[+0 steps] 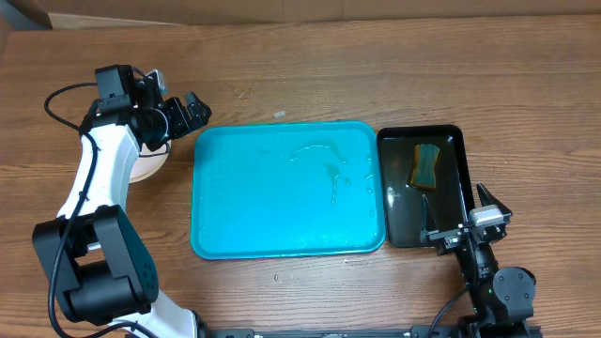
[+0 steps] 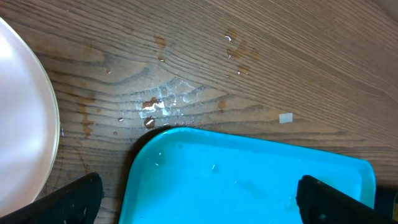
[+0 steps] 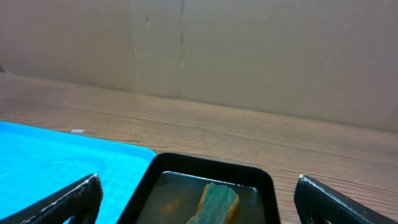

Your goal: Clean dirty plates on tray and stack at the side

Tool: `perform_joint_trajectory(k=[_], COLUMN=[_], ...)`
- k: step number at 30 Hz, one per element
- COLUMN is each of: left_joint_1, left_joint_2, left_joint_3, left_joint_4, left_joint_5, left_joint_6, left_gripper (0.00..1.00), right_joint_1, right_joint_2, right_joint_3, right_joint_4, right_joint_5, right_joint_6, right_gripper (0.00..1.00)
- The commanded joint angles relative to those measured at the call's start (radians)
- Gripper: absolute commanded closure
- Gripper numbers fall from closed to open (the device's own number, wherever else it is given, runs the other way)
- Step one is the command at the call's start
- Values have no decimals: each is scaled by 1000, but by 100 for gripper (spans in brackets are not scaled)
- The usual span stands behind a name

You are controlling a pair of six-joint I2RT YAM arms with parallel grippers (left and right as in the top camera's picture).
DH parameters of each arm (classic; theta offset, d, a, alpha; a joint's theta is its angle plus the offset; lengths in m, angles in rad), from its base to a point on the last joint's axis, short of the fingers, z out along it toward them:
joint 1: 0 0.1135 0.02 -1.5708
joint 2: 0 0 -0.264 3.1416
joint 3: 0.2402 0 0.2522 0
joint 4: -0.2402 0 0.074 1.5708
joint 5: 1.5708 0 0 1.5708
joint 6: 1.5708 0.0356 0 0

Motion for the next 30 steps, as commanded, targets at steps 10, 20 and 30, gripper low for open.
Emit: perform_joint_trajectory(k=[10,20,30], left_joint_1=[-53,-154,-154], left_joint_2=[-146,-603,-976], left_joint_3=[-5,-5,-123], left_joint_4=[-1,-1,-19], left_joint_5=[-59,-110,-134], left_joint_6=[16,16,30], left_gripper=[0,0,0], right_joint_1=[-3,-3,-3], right_joint_2=[-11,-11,-11], right_joint_3=[-11,-11,-11], right_joint_4=[7,7,7], right_joint_5=[6,6,6], right_joint_6=[-2,-3,-2], right_gripper=[0,0,0])
